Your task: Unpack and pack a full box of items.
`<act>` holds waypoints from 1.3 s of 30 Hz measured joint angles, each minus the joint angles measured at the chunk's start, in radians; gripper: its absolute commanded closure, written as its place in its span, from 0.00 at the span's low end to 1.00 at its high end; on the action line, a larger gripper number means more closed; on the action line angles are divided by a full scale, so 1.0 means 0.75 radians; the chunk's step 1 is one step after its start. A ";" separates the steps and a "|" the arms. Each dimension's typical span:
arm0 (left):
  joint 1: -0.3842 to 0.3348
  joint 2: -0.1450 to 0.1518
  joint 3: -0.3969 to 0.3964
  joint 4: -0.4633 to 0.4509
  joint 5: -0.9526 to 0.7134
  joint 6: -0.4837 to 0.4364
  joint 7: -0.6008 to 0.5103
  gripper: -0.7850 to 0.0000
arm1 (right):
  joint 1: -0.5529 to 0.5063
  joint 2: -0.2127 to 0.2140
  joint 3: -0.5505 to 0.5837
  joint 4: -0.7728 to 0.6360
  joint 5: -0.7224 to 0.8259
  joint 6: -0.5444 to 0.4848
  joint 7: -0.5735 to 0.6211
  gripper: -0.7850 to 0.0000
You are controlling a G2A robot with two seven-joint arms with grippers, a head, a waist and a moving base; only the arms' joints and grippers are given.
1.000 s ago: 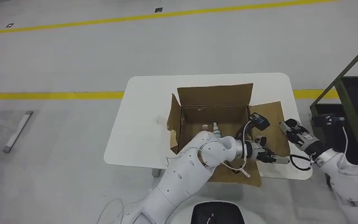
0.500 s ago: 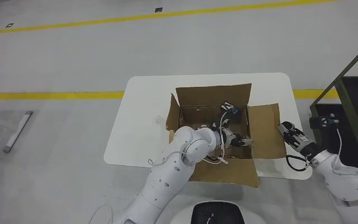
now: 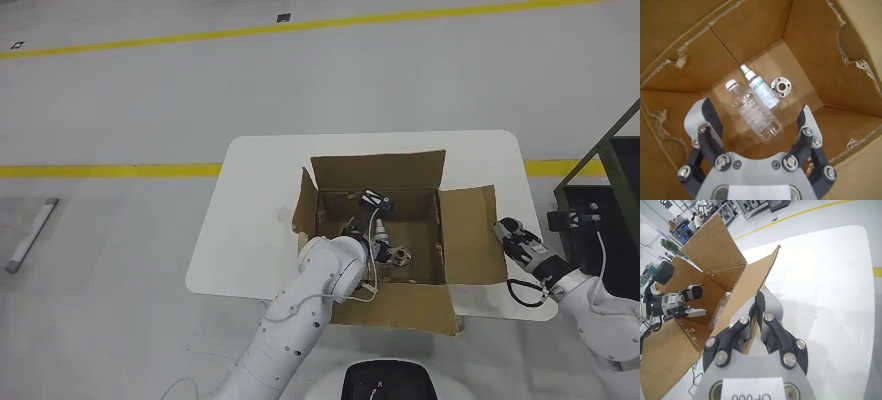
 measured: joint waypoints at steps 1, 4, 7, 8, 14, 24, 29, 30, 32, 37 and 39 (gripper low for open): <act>0.000 0.000 0.000 0.000 -0.001 -0.001 0.000 0.00 | -0.002 0.000 -0.001 0.000 0.002 0.001 -0.002 1.00; 0.000 0.000 0.000 0.000 -0.001 -0.001 0.000 0.00 | -0.006 -0.001 -0.001 -0.003 0.010 0.006 -0.008 1.00; 0.000 0.000 0.000 0.000 -0.001 -0.001 0.000 0.00 | -0.014 -0.001 0.004 -0.014 0.015 0.006 -0.011 1.00; 0.000 0.000 0.000 0.000 -0.001 -0.001 0.000 0.00 | -0.015 -0.001 0.005 -0.015 0.016 0.006 -0.012 1.00; 0.018 -0.001 -0.002 0.005 -0.025 -0.001 0.024 0.00 | -0.017 0.000 0.004 -0.016 0.021 -0.005 -0.015 1.00; -0.058 -0.052 0.012 0.218 -0.188 0.268 -0.012 0.00 | -0.027 0.001 0.013 -0.020 0.025 -0.015 -0.018 1.00; -0.118 -0.077 0.033 0.342 -0.200 0.342 -0.001 0.00 | -0.037 0.002 0.017 -0.028 0.019 -0.014 -0.020 1.00; -0.127 -0.081 0.038 0.358 -0.201 0.349 0.000 0.00 | -0.039 0.002 0.018 -0.029 0.018 -0.015 -0.021 1.00; -0.147 -0.089 0.056 0.395 -0.183 0.363 0.001 0.00 | -0.043 0.002 0.020 -0.031 0.018 -0.017 -0.023 1.00; -0.181 -0.109 0.084 0.471 -0.156 0.408 0.008 0.00 | -0.048 0.002 0.023 -0.032 0.018 -0.018 -0.020 1.00; -0.188 -0.115 0.092 0.490 -0.146 0.422 0.010 0.06 | -0.048 0.003 0.023 -0.032 0.018 -0.018 -0.020 1.00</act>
